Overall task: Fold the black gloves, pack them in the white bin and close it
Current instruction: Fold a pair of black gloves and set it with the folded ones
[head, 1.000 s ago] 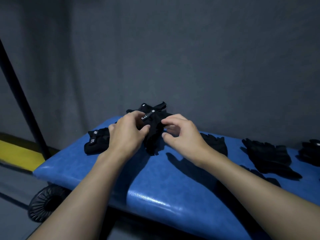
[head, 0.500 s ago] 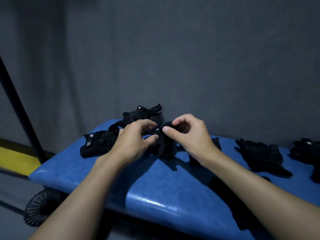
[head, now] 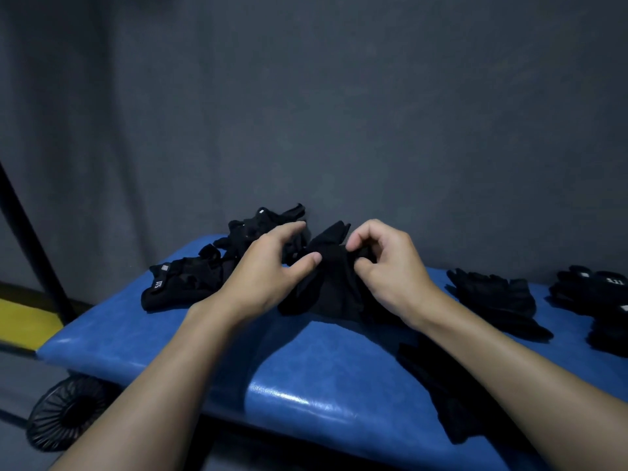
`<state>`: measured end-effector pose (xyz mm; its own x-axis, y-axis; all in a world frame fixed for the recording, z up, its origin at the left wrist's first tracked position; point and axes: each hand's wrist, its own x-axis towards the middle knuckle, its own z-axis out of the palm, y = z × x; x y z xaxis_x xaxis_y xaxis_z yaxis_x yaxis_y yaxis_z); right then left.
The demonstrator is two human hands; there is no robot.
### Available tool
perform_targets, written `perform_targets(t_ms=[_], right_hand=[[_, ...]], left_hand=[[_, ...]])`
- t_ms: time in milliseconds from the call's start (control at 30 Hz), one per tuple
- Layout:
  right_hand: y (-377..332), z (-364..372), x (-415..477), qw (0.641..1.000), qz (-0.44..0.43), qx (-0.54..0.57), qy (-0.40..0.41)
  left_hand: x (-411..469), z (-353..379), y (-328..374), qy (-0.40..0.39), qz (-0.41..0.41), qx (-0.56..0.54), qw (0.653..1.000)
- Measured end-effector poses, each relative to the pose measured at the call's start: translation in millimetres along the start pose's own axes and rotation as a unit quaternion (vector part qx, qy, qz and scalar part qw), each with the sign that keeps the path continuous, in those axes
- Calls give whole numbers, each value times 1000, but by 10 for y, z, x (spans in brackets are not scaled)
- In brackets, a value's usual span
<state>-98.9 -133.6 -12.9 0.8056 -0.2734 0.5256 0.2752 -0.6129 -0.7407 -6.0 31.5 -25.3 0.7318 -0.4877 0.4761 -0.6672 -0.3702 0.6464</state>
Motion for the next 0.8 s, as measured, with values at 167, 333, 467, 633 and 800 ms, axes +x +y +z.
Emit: perform_targets(t_ms=[167, 333, 467, 633, 800], right_hand=[[21, -93, -49, 1000, 5, 21, -3], [45, -175, -106, 999, 12, 32, 4], [59, -259, -157, 998, 26, 51, 21], [27, -370, -239, 991, 60, 108, 46], [82, -519, -423, 985, 80, 134, 71]], left_hand=[[-11, 95, 57, -30, -10, -4, 1000], [0, 131, 169, -37, 1, -130, 991], [-23, 133, 338, -5, 16, -182, 983], [-67, 181, 486, 22, 17, -231, 973], [-80, 278, 576, 61, -21, -284, 957]])
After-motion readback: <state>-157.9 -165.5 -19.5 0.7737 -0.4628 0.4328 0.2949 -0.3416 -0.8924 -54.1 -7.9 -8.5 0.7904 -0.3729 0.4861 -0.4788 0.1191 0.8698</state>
